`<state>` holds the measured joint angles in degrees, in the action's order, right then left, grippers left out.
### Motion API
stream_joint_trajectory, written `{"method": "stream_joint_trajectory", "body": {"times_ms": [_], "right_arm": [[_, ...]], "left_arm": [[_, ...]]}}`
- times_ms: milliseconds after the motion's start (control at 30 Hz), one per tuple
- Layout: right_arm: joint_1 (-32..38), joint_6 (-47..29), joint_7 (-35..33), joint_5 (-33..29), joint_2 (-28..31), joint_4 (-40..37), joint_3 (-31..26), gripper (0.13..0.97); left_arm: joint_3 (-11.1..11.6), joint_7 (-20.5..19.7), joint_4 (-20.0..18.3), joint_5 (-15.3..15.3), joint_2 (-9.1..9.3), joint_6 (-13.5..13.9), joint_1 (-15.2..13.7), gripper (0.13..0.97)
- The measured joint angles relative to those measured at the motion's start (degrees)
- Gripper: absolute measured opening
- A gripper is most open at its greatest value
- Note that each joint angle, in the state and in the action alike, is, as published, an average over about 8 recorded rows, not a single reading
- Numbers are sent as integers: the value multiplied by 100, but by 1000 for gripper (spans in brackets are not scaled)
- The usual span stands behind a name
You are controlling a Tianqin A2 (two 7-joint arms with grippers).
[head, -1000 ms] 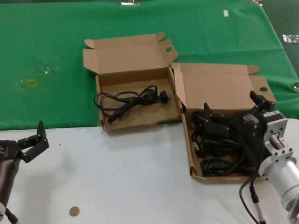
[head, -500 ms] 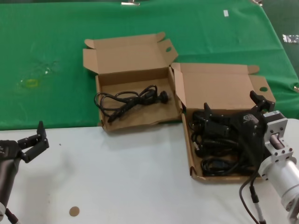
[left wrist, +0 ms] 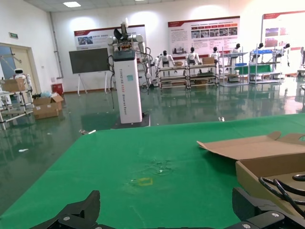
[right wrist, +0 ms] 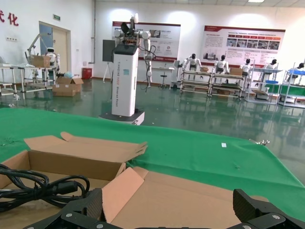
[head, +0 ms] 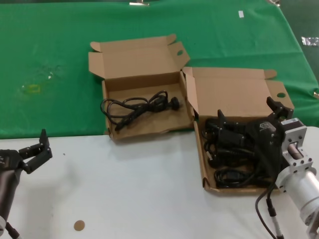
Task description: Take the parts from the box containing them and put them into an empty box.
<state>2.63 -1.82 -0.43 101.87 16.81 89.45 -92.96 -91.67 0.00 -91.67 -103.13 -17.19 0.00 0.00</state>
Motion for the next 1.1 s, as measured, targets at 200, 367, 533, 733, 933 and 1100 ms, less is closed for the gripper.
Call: {"method": "stream_joint_trajectory", "body": {"times_ms": [200,367,533,733,933,1100], "right_arm": [[0,0,0,0,0,0,0,966],[0,0,0,0,0,0,0,966],[0,0,0,0,0,0,0,966],[0,0,0,0,0,0,0,966],[0,0,0,0,0,0,0,966],[0,0,0,0,0,0,0,966]], "left_arm": [[0,0,0,0,0,0,0,966],[0,0,0,0,0,0,0,966],[0,0,0,0,0,0,0,966],[0,0,0,0,0,0,0,966],[0,0,0,0,0,0,0,966],[0,0,0,0,0,0,0,966]]}}
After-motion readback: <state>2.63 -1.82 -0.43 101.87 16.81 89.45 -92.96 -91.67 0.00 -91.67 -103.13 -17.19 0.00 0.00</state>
